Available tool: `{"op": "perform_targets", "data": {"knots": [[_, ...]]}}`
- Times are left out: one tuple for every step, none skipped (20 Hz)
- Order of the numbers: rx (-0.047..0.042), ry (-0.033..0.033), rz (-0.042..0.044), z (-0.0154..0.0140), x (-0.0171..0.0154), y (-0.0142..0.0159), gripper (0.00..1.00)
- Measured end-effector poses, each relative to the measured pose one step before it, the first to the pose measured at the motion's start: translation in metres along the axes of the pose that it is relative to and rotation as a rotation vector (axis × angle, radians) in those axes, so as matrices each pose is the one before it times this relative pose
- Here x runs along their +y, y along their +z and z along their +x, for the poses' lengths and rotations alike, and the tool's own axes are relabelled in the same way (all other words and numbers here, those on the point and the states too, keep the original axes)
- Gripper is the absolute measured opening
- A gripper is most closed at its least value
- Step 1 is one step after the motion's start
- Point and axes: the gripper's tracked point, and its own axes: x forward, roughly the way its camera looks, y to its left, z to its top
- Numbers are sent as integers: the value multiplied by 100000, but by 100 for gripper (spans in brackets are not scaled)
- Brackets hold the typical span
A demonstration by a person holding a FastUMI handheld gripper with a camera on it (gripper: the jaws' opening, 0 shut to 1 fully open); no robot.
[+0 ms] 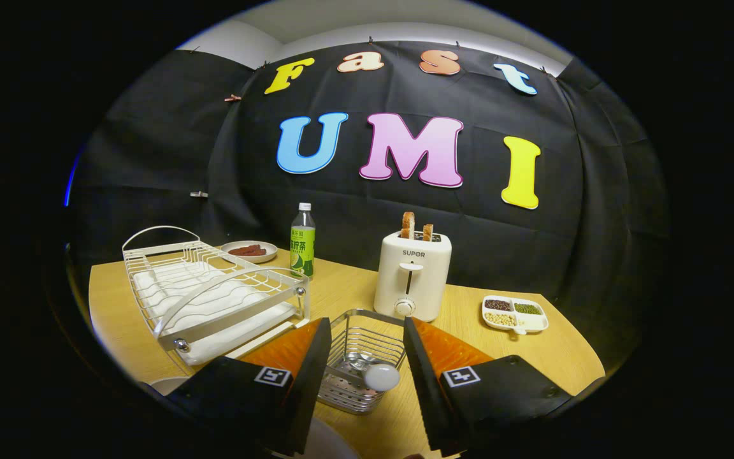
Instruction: Take the plate from the dish rack, then take the spoon from the basket and place it into the plate.
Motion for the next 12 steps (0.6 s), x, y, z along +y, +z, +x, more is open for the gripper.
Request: {"op": "perform_targets", "data": {"knots": [[-1294, -360, 2078, 127, -44, 428, 64], [-653, 491, 2282, 205, 60, 213, 57], [440, 1026, 1628, 58, 125, -79, 50], [2095, 273, 879, 363, -44, -594, 45], [3240, -745, 180, 59, -364, -758, 36], [2130, -400, 1409, 111, -226, -242, 28], [764, -318, 2646, -72, -111, 305, 24], [191, -686, 2487, 122, -335, 239, 23], [23, 326, 2314, 175, -54, 149, 21], [90, 65, 1210, 16, -85, 362, 21], [218, 209, 627, -10, -109, 420, 20], [-26, 1108, 957, 205, 230, 655, 20]]}}
